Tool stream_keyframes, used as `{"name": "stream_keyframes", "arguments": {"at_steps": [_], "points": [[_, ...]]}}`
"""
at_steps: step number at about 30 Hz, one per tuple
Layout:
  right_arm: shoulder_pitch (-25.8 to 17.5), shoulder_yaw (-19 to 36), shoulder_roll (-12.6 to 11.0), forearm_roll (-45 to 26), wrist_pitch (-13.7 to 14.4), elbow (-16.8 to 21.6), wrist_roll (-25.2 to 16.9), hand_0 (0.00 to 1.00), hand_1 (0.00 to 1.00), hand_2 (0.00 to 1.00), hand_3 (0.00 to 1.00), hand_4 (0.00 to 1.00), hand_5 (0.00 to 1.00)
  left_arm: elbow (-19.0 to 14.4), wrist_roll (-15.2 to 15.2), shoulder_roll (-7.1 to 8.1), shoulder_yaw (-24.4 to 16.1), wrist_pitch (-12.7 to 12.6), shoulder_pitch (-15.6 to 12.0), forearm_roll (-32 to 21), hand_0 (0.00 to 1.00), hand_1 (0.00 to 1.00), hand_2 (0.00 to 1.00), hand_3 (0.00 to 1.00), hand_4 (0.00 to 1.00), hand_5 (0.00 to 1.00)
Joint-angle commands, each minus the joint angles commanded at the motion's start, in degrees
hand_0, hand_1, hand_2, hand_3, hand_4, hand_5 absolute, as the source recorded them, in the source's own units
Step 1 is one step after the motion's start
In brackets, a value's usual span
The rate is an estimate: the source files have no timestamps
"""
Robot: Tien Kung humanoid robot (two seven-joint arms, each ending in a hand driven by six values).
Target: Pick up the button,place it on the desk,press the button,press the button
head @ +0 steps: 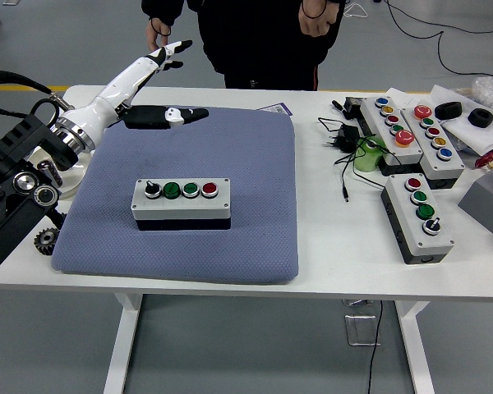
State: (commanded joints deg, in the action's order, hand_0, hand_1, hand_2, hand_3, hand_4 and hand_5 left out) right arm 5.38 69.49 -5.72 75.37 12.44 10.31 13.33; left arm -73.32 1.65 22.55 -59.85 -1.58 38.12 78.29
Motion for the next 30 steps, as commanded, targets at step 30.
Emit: {"name": "stream_keyframes", "arguments": {"at_steps": [30], "points": [[0.3,0.3,0.1,0.4,0.0,0.0,0.1,0.749,0.702,0.714,0.582,0.181,0.133,10.8,-1.8,-1.23,-11.8,-2.5,-3.1,-42.6,0.902,0.911,0.996,0.998,0.898,0.998]]}}
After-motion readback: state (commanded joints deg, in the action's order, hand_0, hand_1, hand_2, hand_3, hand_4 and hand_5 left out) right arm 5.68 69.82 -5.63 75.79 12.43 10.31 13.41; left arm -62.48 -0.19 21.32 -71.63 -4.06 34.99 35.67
